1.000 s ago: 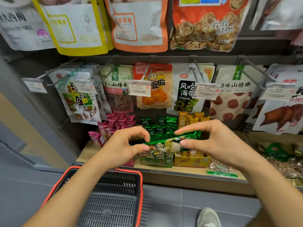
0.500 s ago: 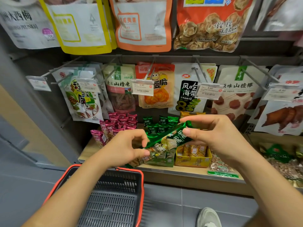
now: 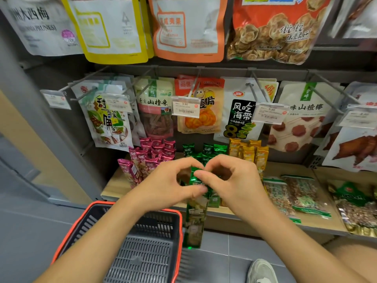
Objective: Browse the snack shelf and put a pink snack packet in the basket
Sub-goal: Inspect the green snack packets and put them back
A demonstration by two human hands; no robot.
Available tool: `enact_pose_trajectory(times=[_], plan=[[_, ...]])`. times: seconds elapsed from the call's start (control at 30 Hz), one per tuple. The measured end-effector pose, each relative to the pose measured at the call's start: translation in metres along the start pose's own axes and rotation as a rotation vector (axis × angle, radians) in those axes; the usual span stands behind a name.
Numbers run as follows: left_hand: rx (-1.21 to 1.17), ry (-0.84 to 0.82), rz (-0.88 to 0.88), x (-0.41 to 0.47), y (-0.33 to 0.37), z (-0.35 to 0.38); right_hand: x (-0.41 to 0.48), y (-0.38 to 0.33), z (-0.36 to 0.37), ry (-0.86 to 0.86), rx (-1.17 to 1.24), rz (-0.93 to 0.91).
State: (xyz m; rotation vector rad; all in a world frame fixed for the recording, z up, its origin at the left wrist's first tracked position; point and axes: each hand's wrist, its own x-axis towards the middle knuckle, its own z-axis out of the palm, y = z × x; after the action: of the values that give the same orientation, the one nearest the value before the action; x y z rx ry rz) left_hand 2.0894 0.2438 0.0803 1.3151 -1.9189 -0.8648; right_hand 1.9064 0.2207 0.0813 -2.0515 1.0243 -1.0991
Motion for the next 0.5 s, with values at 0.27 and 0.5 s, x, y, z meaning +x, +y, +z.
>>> enact_pose_trajectory(times=[0.27,0.5], plan=[[-0.357,0.231,-0.059,-0.010,-0.010,-0.023,-0.004,0.008,0.028,-0.349,0.170,0.156],[-0.520,0.283,-0.093,-0.015,-0.017,-0.036,-0.008,0.004,0.047,-0.345,-0.093,0.043]])
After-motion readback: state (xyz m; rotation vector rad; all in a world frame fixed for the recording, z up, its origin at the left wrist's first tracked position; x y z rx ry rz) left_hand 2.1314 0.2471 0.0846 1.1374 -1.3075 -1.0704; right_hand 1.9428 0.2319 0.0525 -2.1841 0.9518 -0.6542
